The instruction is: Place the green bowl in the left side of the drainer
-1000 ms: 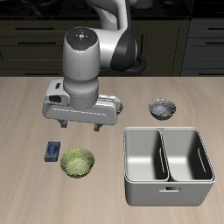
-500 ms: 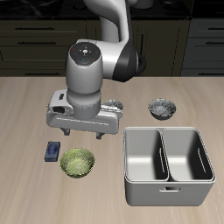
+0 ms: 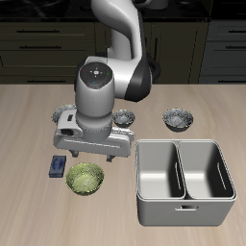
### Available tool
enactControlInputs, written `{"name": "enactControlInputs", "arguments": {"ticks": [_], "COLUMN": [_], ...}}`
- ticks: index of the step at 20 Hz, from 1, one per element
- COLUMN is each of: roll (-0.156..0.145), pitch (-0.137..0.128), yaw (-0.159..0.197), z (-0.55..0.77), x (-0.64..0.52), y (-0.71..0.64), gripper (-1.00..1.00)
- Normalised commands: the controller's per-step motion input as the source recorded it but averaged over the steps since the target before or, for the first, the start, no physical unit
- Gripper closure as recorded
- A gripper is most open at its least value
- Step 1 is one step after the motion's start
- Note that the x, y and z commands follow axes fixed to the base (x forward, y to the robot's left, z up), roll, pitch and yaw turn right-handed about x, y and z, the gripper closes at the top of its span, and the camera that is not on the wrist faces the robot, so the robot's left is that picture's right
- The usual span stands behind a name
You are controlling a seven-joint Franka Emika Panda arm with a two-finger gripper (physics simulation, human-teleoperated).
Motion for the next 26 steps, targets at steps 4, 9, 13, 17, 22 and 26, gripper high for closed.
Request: {"name": "enactControlInputs", "arguments": {"ticks": [4,9,13,17,22,26], "roll": [0.013,0.022,0.002,-0.009,-0.001,0.046], "pitch": [0.029,0.029,0.019,0.039,0.053,0.084], "yaw": [0.010,0.011,-0.004,-0.001,-0.012,0.012], "z": [-0.26,-0.28,-0.18,-0.32,-0.37,-0.54], "x": [0.07,0.06,0.04,0.07,0.06,0.05], "y": [0.17,0.17,0.12,0.01,0.03,0.22], "gripper": [-1.00,-1.00,-1.00,-1.00,-1.00,-1.00]}}
